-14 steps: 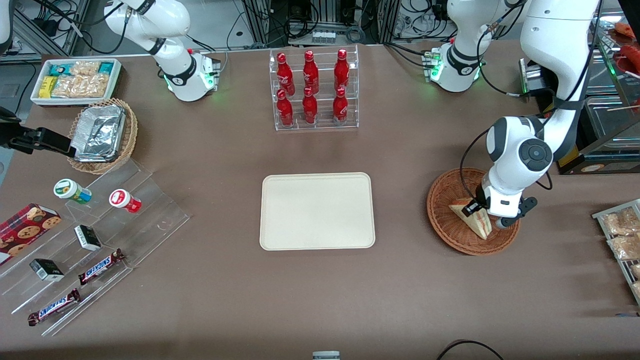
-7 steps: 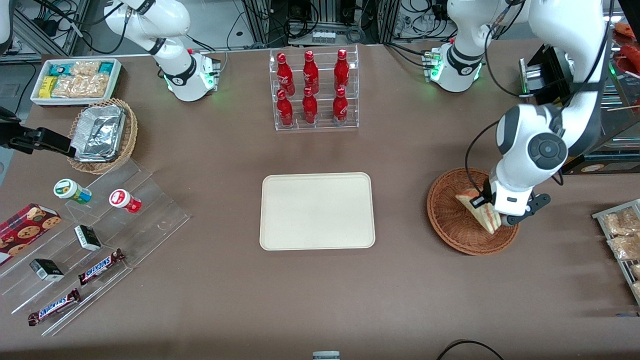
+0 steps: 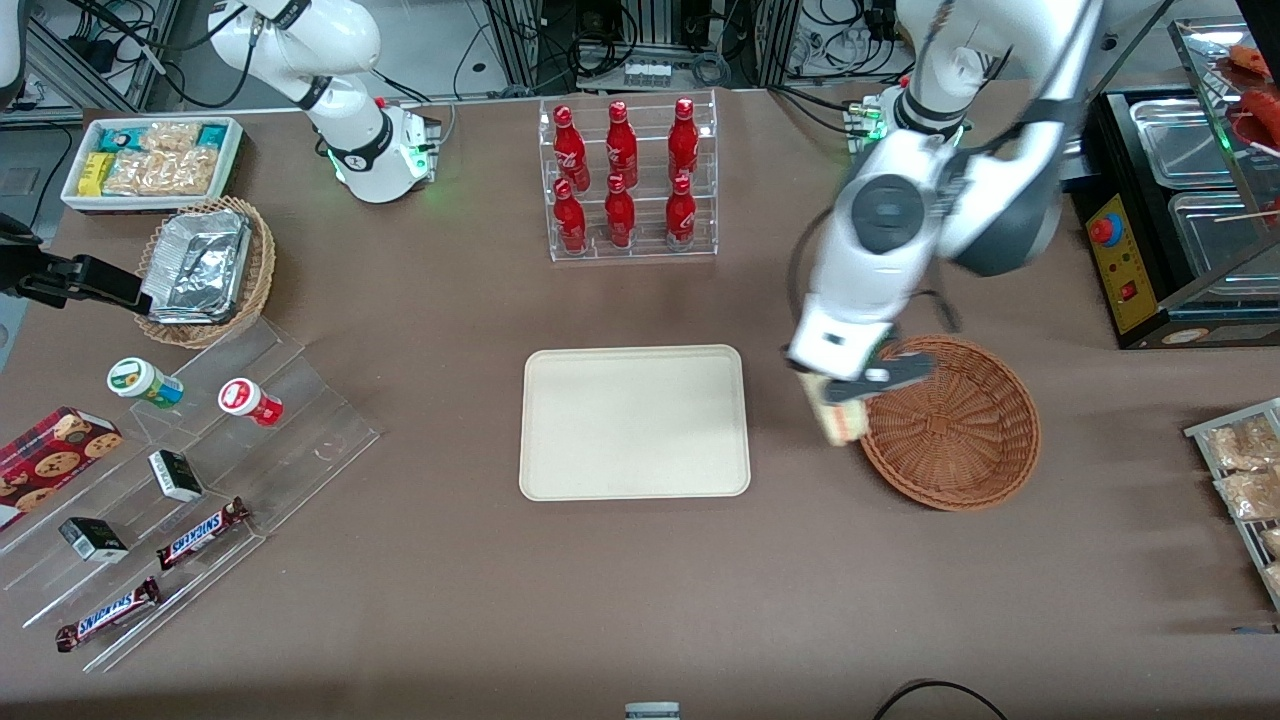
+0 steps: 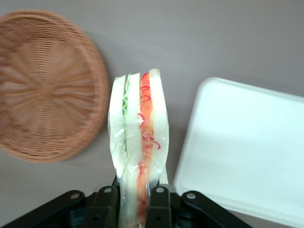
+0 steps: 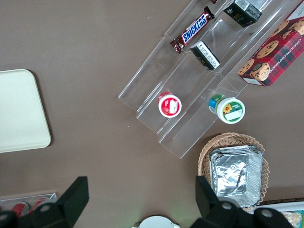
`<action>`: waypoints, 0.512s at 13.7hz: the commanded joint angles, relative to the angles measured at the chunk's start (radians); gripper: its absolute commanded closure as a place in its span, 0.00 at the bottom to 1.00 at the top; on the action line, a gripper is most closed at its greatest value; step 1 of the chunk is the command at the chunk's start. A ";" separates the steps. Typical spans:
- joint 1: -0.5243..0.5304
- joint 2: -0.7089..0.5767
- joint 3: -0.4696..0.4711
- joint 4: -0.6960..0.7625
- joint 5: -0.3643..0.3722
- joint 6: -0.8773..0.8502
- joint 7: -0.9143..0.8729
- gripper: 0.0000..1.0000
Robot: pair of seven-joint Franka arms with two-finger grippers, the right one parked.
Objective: Place sandwich from basket to tray
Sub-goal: 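Lift the sandwich and carry it over the cream tray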
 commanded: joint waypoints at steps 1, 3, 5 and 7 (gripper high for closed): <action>-0.100 0.217 0.013 0.231 0.006 -0.015 -0.011 0.78; -0.166 0.311 0.013 0.302 0.006 0.040 -0.012 0.78; -0.197 0.368 0.008 0.309 0.003 0.165 -0.024 0.78; -0.238 0.426 0.008 0.310 0.006 0.274 -0.075 0.78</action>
